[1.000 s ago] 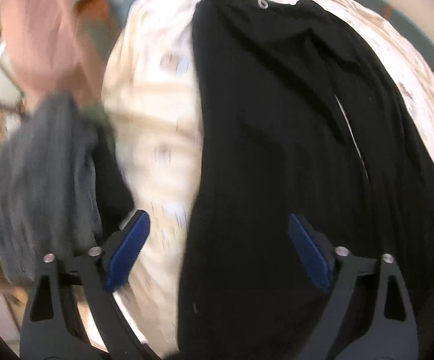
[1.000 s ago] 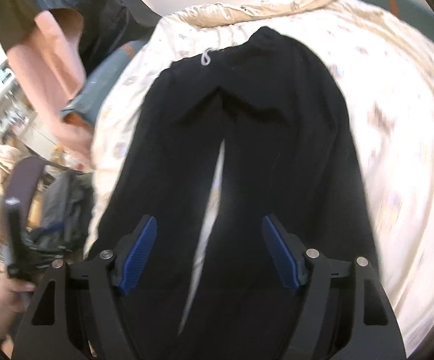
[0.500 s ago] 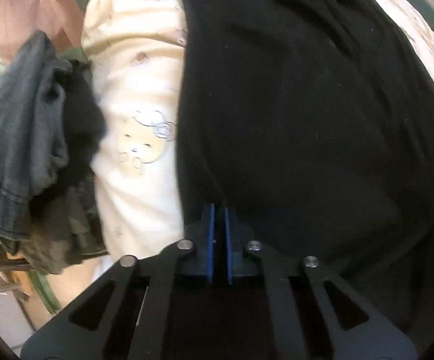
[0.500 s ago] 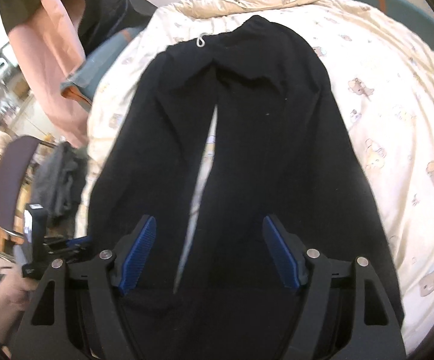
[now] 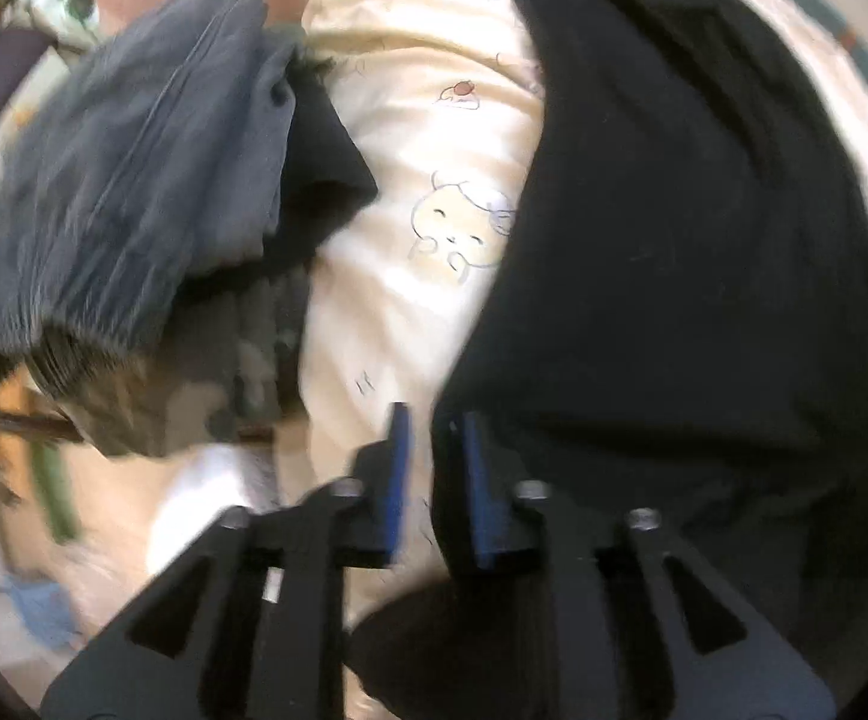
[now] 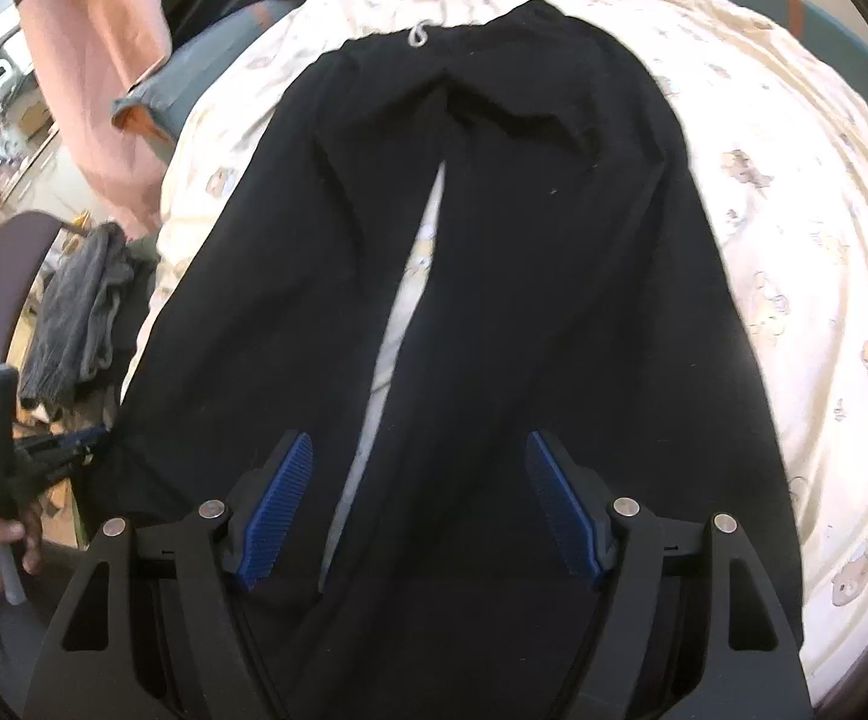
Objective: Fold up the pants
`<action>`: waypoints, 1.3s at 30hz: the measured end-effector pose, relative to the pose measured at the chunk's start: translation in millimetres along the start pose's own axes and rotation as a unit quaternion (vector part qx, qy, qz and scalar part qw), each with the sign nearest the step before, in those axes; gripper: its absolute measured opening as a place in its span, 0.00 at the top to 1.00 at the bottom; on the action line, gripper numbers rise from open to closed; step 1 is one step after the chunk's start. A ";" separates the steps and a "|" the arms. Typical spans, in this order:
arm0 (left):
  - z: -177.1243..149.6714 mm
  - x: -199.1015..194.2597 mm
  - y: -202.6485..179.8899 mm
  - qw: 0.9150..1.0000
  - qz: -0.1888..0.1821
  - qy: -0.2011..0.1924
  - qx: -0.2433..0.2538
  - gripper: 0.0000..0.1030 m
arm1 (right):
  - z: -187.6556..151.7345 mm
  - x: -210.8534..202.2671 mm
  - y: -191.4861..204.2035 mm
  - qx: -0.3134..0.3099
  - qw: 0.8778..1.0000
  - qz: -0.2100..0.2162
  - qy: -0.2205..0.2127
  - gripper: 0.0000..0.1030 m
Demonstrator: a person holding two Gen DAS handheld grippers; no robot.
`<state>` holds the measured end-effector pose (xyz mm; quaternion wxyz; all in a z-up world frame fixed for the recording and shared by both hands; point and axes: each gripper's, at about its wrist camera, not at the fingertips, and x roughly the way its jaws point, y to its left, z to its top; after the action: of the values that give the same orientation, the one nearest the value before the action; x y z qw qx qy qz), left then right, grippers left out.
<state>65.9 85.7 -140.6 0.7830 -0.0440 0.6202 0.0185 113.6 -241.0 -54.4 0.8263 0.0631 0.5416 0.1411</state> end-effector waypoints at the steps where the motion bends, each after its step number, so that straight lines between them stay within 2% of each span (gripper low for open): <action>1: -4.0 -6.6 5.9 1.000 -0.005 -0.007 0.000 0.58 | -2.2 2.5 0.6 0.002 1.000 0.011 0.008 0.26; 2: -11.4 -14.4 13.9 1.000 -0.004 -0.018 0.000 0.50 | -5.0 4.7 0.3 0.008 1.000 0.023 0.015 0.26; 3: -17.0 -16.1 21.0 1.000 -0.001 -0.019 -0.003 0.36 | -8.0 6.2 0.1 0.012 0.999 0.032 0.019 0.26; 5: -30.4 -13.9 32.5 1.000 -0.017 -0.006 -0.009 0.35 | -16.3 11.3 0.2 0.014 0.999 0.039 0.031 0.26; 7: -41.9 -0.1 36.6 0.999 -0.039 0.023 -0.004 0.34 | -25.4 15.8 0.6 0.014 0.998 0.041 0.036 0.26; 10: -58.9 15.0 26.4 0.994 -0.082 0.063 0.024 0.34 | -29.8 22.1 1.6 0.026 0.997 0.041 0.055 0.26; 11: -62.2 19.0 22.1 0.992 -0.092 0.076 0.037 0.34 | -28.0 19.1 4.2 0.023 0.997 0.050 0.046 0.26; 13: -63.8 14.9 20.3 0.991 -0.100 0.079 0.047 0.35 | -26.0 12.5 9.8 0.008 0.998 0.061 0.031 0.26; 15: -62.0 1.6 23.6 0.990 -0.113 0.071 0.046 0.33 | -29.4 12.3 8.6 0.012 0.997 0.066 0.036 0.26; 16: -61.5 -5.4 24.1 0.990 -0.116 0.065 0.051 0.23 | -31.9 12.8 5.6 0.024 0.995 0.084 0.042 0.26; 18: -64.2 -7.2 14.4 0.990 -0.087 0.060 0.088 0.13 | -35.9 17.1 0.6 0.052 0.988 0.135 0.054 0.26; 21: -68.0 9.8 -0.4 0.988 -0.062 0.087 0.114 0.13 | -42.6 38.7 2.2 0.088 0.974 0.190 0.088 0.26; 23: -66.6 28.2 1.5 0.989 -0.030 0.099 0.103 0.26 | -46.0 56.5 15.7 0.094 0.964 0.222 0.114 0.26; 24: -64.0 34.2 3.4 0.988 -0.054 0.111 0.092 0.47 | -45.6 62.5 23.8 0.090 0.964 0.221 0.118 0.26; 25: -62.4 36.2 5.7 0.986 -0.081 0.123 0.075 0.57 | -43.8 65.5 29.9 0.087 0.967 0.210 0.113 0.26; 26: -61.6 33.3 5.6 0.986 -0.085 0.123 0.072 0.59 | -40.8 70.6 34.2 0.086 0.971 0.197 0.107 0.26; 27: -62.3 29.8 3.0 0.986 -0.082 0.117 0.085 0.66 | -38.3 75.7 36.0 0.086 0.973 0.187 0.107 0.26; 29: -65.6 22.0 0.1 0.986 -0.074 0.110 0.104 0.79 | -38.1 86.4 36.0 0.074 0.981 0.132 0.120 0.26; 30: -66.6 19.2 1.1 0.986 -0.076 0.110 0.102 0.89 | -41.5 90.6 37.2 0.069 0.981 0.130 0.126 0.26; 31: -68.6 14.8 3.2 0.986 -0.083 0.110 0.098 0.94 | -46.0 94.6 38.1 0.072 0.976 0.147 0.141 0.26; 33: -70.3 8.0 9.2 0.985 -0.096 0.106 0.095 0.95 | -62.1 102.5 44.6 0.085 0.954 0.215 0.192 0.26; 34: -71.5 3.4 9.3 0.985 -0.096 0.103 0.099 0.95 | -69.2 101.1 52.8 0.070 0.948 0.234 0.206 0.26; 36: -73.2 -4.3 9.0 0.985 -0.094 0.100 0.107 0.96 | -78.6 93.9 69.5 0.020 0.950 0.224 0.216 0.26; 38: -72.1 -5.8 3.5 0.985 -0.086 0.099 0.108 0.96 | -87.5 92.9 76.4 0.009 0.945 0.228 0.233 0.26; 39: -71.6 -7.5 0.5 0.985 -0.090 0.098 0.106 0.96 | -88.8 91.6 77.0 -0.003 0.952 0.209 0.224 0.26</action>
<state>-5.3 79.8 -149.6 0.7168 -0.0176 0.6863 -0.1220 54.1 -144.4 -150.9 0.6357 0.1389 0.6874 0.3226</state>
